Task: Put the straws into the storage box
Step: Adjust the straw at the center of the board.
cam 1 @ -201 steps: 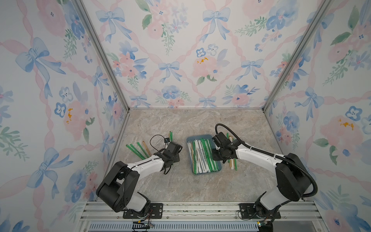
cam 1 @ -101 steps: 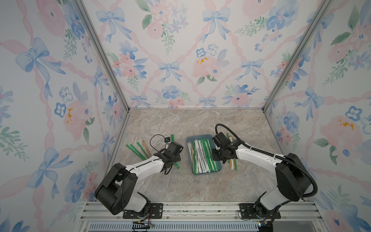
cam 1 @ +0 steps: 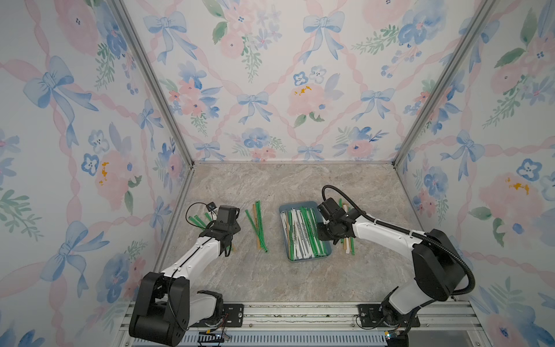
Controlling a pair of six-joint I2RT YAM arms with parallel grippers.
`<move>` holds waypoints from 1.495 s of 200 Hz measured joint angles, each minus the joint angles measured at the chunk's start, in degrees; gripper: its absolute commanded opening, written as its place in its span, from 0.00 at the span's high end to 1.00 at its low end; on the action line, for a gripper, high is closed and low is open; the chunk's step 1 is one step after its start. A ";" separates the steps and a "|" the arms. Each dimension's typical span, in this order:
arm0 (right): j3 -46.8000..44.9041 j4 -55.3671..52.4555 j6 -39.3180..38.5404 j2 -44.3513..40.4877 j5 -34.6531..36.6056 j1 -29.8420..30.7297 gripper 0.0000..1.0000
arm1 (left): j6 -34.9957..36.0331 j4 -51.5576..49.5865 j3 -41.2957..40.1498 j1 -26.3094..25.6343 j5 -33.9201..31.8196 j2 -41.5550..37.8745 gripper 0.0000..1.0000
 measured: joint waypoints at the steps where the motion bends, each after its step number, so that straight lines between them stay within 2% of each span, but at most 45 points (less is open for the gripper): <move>1: 0.00 0.00 0.00 0.00 -0.02 0.00 0.69 | -0.02 0.00 -0.02 0.31 0.04 0.07 0.34; 59: 0.00 0.04 -0.22 0.00 -0.04 -0.81 0.69 | 1.22 -0.31 0.20 10.49 2.14 6.58 0.27; 123: -0.22 0.42 -0.20 0.00 -0.07 -1.51 0.69 | 4.50 -0.59 6.58 11.93 5.18 14.47 0.20; 177: -0.92 0.59 -0.20 -0.09 -0.07 -1.73 0.69 | 7.32 0.44 6.80 11.93 5.05 16.39 0.18; 224: -1.14 0.57 -0.20 -1.97 -0.02 -2.64 0.69 | 9.22 1.88 7.54 12.04 4.87 19.80 0.27; 265: -1.88 0.57 -0.17 -3.34 -0.02 -2.75 0.68 | 10.99 3.89 8.68 12.09 4.74 21.70 0.47; 299: -1.99 0.59 -0.15 -3.34 -0.04 -2.75 0.68 | 12.61 4.96 8.68 10.62 6.58 21.79 0.56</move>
